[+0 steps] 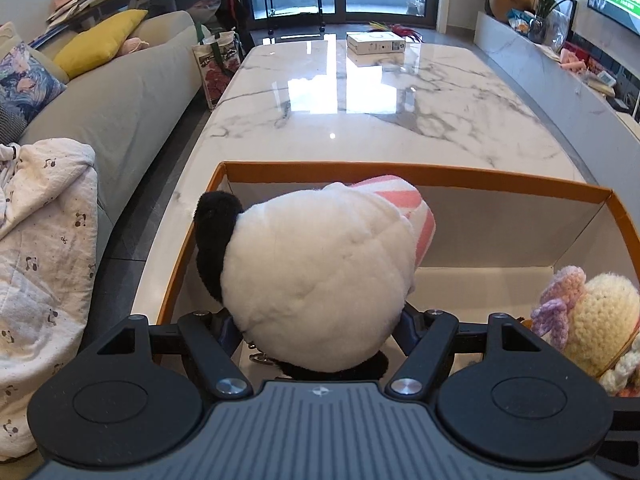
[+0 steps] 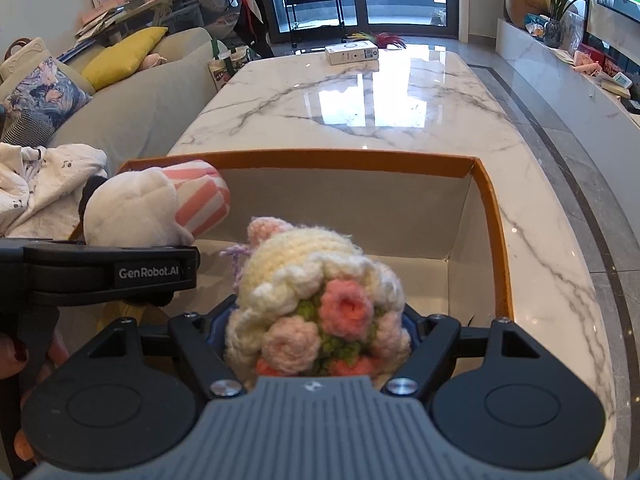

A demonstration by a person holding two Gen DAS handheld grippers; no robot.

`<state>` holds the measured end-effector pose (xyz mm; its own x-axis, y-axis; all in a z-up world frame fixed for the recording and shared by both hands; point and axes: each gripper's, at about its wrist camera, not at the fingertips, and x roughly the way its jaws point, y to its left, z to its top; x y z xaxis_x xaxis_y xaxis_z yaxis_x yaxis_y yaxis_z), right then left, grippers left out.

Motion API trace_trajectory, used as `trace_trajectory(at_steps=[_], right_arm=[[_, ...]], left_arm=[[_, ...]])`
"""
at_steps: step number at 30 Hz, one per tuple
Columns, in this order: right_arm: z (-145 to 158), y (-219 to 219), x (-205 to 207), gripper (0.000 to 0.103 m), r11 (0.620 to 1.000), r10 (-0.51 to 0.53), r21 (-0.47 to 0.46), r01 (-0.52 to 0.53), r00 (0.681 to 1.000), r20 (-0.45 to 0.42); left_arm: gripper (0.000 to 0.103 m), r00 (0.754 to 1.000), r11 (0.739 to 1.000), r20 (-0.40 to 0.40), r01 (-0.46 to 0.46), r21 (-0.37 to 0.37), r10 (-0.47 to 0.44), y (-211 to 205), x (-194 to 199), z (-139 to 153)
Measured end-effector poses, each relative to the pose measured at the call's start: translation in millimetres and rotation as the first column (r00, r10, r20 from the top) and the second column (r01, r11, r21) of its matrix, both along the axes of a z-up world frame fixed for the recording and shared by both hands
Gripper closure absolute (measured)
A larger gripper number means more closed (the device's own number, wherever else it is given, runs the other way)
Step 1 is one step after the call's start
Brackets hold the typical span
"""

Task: Organize objects
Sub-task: 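Lower the panda and crochet bunny into the orange box and open both tools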

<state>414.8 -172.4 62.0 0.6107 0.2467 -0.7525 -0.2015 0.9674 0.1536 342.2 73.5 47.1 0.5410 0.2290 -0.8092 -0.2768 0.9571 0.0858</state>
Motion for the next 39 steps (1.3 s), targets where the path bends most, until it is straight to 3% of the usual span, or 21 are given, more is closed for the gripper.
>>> trace_trajectory(at_steps=[9, 23, 39], right_arm=[[0, 1, -2, 0.025, 1.000, 0.008, -0.018, -0.009, 1.000, -0.017], [-5, 9, -4, 0.024, 0.995, 0.035, -0.088, -0.040, 0.997, -0.062], [-8, 17, -7, 0.023, 0.980, 0.065, -0.181, -0.079, 0.994, -0.084]], left_arm=[[0.020, 0.999, 0.999, -0.022, 0.040, -0.006, -0.040, -5, 3, -2], [0.021, 0.989, 0.996, -0.137, 0.034, -0.083, -0.045, 2, 8, -15], [0.022, 0.986, 0.995, -0.165, 0.019, -0.098, -0.036, 2, 10, -19]])
